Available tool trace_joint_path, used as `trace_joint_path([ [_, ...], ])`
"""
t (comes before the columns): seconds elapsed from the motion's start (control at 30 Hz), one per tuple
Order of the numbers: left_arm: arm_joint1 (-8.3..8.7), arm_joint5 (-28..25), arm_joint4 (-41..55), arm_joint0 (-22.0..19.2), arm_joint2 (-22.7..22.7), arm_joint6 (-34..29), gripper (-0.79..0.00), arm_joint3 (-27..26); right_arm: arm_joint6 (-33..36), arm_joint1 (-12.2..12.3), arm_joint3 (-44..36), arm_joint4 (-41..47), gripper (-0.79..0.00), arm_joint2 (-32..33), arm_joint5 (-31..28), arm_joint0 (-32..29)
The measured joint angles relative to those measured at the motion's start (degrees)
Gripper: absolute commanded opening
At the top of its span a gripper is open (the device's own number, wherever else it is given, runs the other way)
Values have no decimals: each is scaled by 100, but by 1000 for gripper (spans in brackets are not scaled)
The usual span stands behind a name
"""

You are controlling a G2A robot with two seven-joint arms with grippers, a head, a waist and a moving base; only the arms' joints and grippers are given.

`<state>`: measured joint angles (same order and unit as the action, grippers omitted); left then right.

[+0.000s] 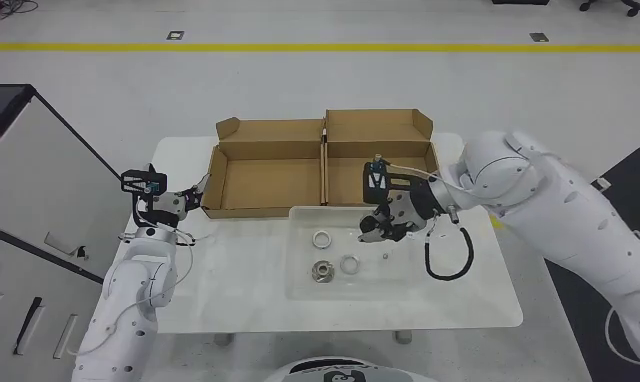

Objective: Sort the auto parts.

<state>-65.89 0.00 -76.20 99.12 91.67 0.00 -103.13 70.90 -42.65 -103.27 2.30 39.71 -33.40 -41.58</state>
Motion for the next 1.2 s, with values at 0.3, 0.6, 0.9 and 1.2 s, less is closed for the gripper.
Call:
trace_joint_path([
  [0.3, 0, 0, 0, 0, 0, 0, 0, 0, -339, 50, 329, 1085, -785, 411, -189, -75],
  [0.6, 0, 0, 0, 0, 0, 0, 0, 0, -141, 32, 218, 4061, -785, 578, -142, 142],
  [0.9, 0, 0, 0, 0, 0, 0, 0, 0, 265, -269, 137, 6158, -785, 785, 264, 389],
  [1.2, 0, 0, 0, 0, 0, 0, 0, 0, 967, -787, 302, 7687, -785, 1446, 965, 236],
])
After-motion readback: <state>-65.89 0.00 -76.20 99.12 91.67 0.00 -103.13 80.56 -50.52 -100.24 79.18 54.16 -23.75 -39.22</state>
